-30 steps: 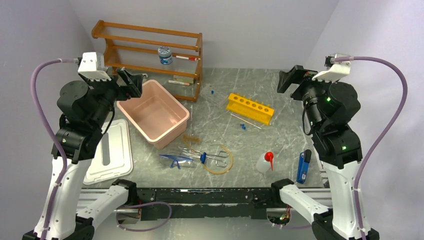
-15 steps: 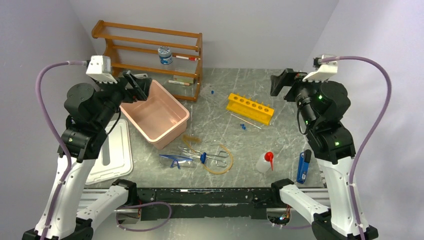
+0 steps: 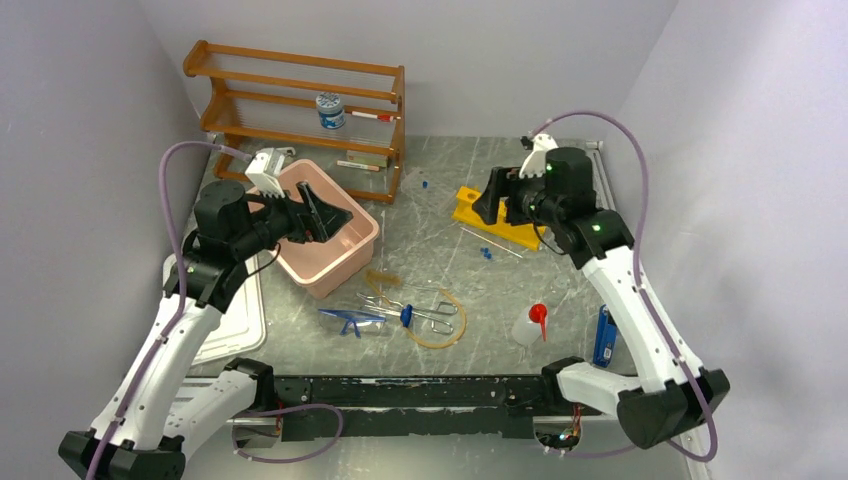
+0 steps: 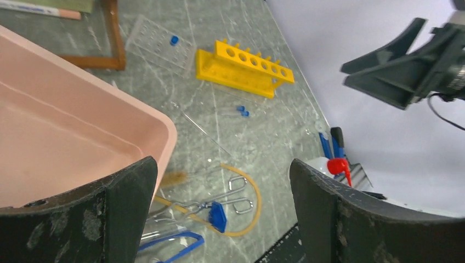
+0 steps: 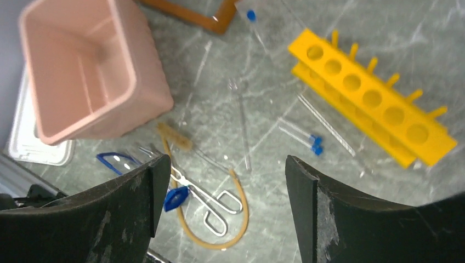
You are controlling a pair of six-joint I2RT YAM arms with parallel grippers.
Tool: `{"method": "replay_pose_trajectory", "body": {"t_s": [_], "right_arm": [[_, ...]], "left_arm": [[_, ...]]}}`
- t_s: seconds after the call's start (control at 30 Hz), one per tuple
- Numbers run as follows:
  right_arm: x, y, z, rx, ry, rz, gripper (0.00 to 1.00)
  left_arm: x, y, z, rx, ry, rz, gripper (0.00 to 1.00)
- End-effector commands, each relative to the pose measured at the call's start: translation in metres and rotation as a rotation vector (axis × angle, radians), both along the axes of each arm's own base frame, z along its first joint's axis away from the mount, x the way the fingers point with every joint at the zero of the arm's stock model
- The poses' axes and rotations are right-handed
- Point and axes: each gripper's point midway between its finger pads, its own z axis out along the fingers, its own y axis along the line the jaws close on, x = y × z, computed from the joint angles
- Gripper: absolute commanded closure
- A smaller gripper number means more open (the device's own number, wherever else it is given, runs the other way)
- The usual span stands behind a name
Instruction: Organize the chemistry lab equipment
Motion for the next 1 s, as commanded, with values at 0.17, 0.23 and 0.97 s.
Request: {"method": "replay_pose_trajectory", "body": {"t_s": [0.17, 0.23, 0.97], "right_arm": [[-0.022, -0.065, -0.066, -0.204, 0.291, -0.413, 0.08], [-0.036, -0.088, -0.075, -0.258, 0.339, -0.538, 0.0], [-0.135, -0.105, -0.191, -0.145, 0.724, -0.843, 0.0]], "left_arm": [[-0.008, -0.025, 0.009, -0.104, 0.01, -0.131, 0.08], [-0.009, -0.026, 0.009, -0.103, -0.002, -0.141, 0.07], [-0.011, -0.06, -0.008, 0.016, -0.063, -0.258, 0.06]]}}
